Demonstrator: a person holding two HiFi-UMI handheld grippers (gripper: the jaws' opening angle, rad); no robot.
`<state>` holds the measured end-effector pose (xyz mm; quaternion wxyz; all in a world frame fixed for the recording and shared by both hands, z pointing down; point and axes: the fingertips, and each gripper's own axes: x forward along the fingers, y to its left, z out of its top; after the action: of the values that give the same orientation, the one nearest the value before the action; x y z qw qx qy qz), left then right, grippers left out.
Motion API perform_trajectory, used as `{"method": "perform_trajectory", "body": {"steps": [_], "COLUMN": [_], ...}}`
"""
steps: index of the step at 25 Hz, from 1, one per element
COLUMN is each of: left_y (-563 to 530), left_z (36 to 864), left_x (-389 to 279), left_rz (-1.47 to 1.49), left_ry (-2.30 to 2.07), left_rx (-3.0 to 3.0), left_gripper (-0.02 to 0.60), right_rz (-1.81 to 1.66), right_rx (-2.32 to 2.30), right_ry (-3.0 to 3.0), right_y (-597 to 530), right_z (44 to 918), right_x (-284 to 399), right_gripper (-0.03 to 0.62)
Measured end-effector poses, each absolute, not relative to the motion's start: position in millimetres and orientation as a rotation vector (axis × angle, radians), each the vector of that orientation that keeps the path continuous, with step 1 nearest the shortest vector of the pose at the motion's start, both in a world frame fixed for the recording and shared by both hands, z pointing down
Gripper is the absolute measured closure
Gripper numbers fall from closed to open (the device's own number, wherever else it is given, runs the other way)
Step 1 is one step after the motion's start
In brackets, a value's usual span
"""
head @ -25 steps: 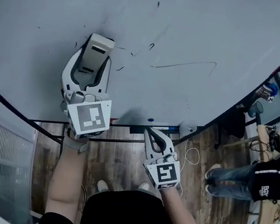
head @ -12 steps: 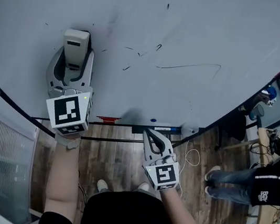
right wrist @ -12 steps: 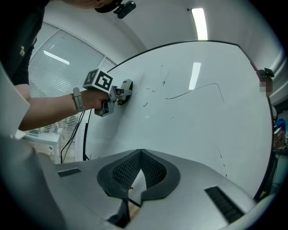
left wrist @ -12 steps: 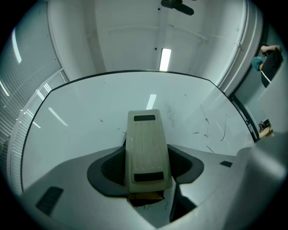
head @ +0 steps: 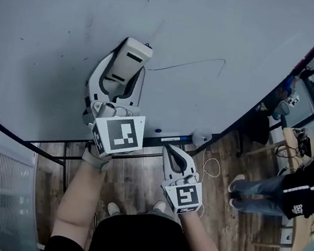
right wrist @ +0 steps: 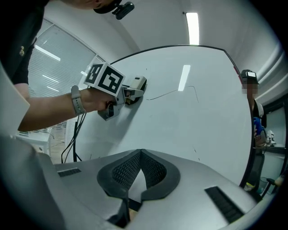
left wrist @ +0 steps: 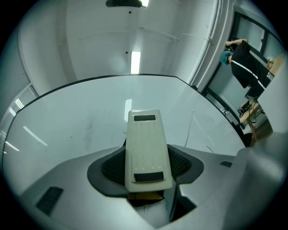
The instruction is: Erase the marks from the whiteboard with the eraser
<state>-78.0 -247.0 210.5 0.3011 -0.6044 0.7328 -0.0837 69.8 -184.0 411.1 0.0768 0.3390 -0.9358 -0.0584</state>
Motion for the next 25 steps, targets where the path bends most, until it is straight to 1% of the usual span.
{"method": "perform_trajectory", "body": {"steps": [8, 10, 13, 16, 22, 25], "left_y": [-286, -291, -292, -284, -245, -229], "left_z": [232, 237, 239, 231, 209, 224], "left_x": [9, 22, 24, 5, -74, -110], "left_rz": [-0.257, -0.279, -0.305, -0.273, -0.179, -0.158], "left_ry": [1.792, 1.771, 1.760, 1.812, 1.973, 2.059], "left_rx": [-1.777, -1.789, -1.779, -1.736, -1.546, -1.502], "left_gripper": [0.311, 0.311, 0.313, 0.314, 0.314, 0.314], "right_rz": [-0.157, -0.149, -0.139, -0.140, -0.132, -0.154], "right_rx": [1.169, 1.195, 1.205, 1.182, 1.077, 0.999], "right_ry": [-2.737, -2.723, -2.715, -2.727, -2.765, -2.790], "right_y": [-197, -199, -201, -202, -196, -190], "right_z": [411, 412, 414, 414, 420, 421], "right_x": [124, 134, 142, 138, 107, 86], "right_gripper": [0.567, 0.568, 0.568, 0.568, 0.568, 0.567]}}
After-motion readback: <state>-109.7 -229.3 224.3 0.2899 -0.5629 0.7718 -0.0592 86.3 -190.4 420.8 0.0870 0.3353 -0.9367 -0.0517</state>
